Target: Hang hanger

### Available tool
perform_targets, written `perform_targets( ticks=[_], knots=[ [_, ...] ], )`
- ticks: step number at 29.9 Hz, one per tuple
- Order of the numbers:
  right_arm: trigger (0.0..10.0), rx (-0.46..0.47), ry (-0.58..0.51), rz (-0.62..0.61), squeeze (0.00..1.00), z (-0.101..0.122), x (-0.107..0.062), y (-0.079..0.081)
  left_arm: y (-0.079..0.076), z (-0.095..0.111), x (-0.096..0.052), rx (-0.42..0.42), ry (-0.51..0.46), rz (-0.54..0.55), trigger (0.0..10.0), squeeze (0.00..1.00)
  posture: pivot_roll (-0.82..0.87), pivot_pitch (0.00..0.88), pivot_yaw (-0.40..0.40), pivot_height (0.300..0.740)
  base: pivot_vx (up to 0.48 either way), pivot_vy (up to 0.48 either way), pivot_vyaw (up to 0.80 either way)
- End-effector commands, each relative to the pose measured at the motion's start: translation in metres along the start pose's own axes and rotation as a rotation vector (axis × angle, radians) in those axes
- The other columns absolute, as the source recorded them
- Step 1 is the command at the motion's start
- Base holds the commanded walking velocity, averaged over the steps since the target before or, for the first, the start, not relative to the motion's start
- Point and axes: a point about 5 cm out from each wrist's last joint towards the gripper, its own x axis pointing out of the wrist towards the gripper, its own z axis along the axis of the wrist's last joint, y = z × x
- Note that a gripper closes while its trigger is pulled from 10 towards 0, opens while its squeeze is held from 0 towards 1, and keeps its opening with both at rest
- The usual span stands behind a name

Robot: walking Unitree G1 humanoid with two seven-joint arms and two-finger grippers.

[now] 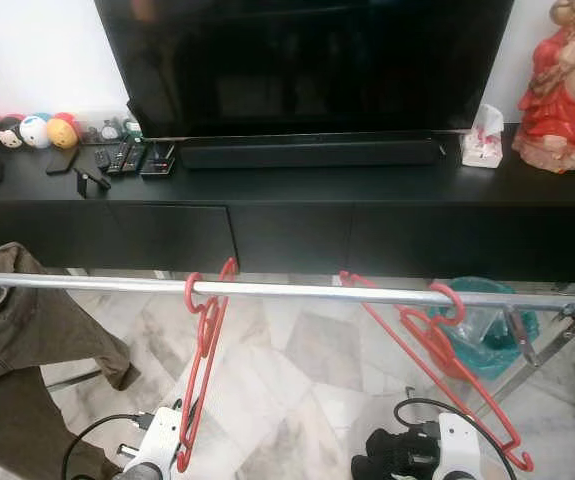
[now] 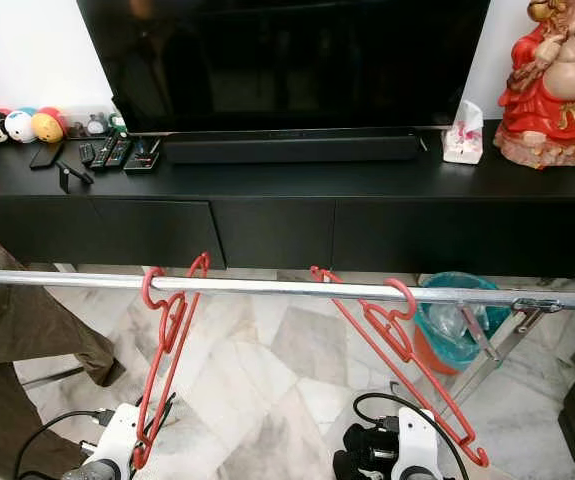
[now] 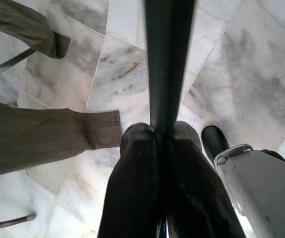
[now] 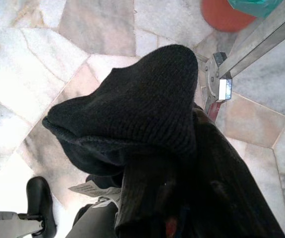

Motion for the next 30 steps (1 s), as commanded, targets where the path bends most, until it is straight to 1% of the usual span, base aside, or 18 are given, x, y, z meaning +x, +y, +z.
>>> perform_targets(
  ticks=[1,3,8,16,23,26,30],
  knots=[
    [10.0,0.007,-0.007,0.007,0.00,0.001,0.000,0.003,0.002,-0.008,-0.002,-0.002,0.027,0.016,10.0,0.00,-0.04,0.001,0.054,0.740,0.000,0.000,0.00],
    [10.0,0.006,-0.009,0.009,0.00,0.002,0.000,0.003,0.002,-0.008,-0.001,-0.003,0.026,0.015,10.0,0.00,-0.04,0.002,0.053,0.740,0.000,0.000,0.00],
    [10.0,-0.003,-0.018,0.022,0.00,0.004,0.001,0.004,0.001,-0.008,-0.001,-0.010,0.029,0.017,10.0,0.00,-0.05,0.000,0.030,0.740,-0.241,0.000,0.00],
    [10.0,-0.039,-0.004,0.019,0.00,0.003,0.001,-0.005,-0.007,-0.007,-0.001,-0.042,0.028,0.019,10.0,0.00,-0.07,0.000,-0.014,0.740,-0.242,0.000,0.00],
    [10.0,-0.044,0.003,0.007,0.00,0.003,0.000,-0.011,-0.015,-0.008,-0.001,-0.053,0.032,0.009,10.0,0.00,-0.07,0.000,-0.022,0.740,-0.243,0.000,0.00],
    [10.0,-0.042,0.004,0.005,0.00,0.003,0.000,-0.010,-0.016,-0.008,-0.001,-0.052,0.031,0.003,10.0,0.00,-0.07,0.000,-0.021,0.740,-0.245,0.000,0.00],
    [10.0,-0.041,0.004,0.014,0.00,0.001,0.000,-0.004,-0.015,-0.008,-0.001,-0.048,0.031,0.003,10.0,0.00,-0.07,0.000,-0.008,0.740,-0.246,0.000,0.00]
  ],
)
